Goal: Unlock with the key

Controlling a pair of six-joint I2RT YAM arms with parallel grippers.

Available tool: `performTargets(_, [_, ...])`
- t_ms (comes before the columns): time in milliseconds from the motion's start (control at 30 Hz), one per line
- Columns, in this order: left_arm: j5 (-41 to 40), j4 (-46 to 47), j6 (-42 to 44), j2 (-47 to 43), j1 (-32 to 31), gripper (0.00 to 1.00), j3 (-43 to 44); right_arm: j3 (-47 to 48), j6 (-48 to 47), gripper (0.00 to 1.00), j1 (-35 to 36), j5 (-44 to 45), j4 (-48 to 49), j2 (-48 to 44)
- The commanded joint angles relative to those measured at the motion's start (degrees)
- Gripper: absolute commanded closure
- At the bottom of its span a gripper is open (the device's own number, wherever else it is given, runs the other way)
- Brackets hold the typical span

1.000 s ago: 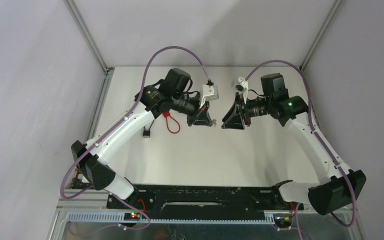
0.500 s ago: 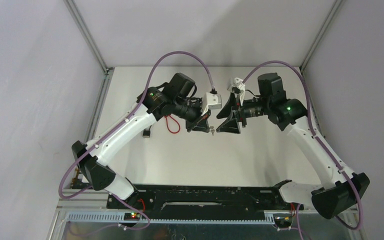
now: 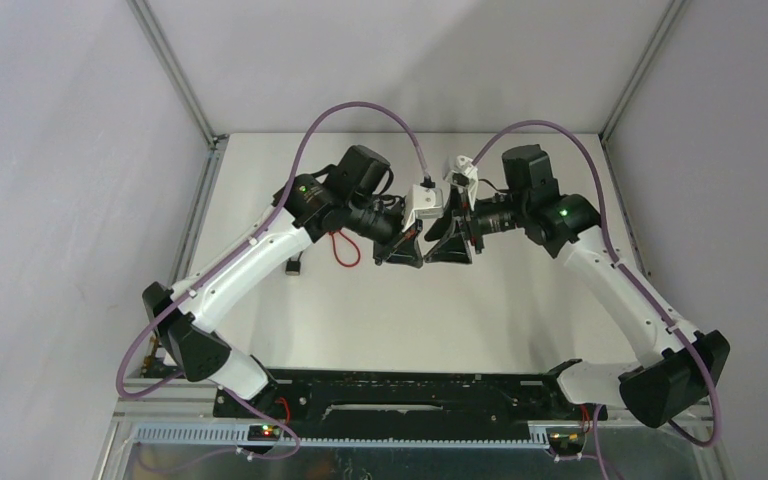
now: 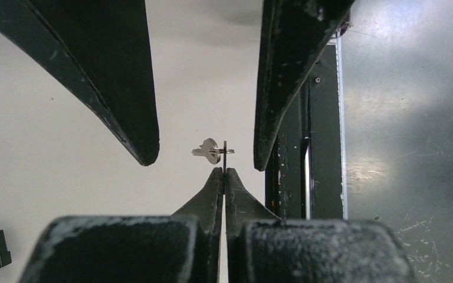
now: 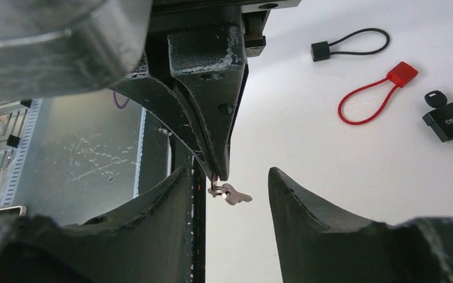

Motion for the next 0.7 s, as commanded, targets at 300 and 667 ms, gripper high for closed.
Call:
performTargets(300, [2.2,1.9,-1.2,-2.7,-0.3,1.0,0.0,0.2,-0.6,0.6,0.8,0.4,-0.1,1.2])
performTargets(667, [1.7,2.4,-1.5,-3.0,-0.3,1.0,-0.6,0.2,-1.9,0.71,0.7,0.9,-2.0,0.7])
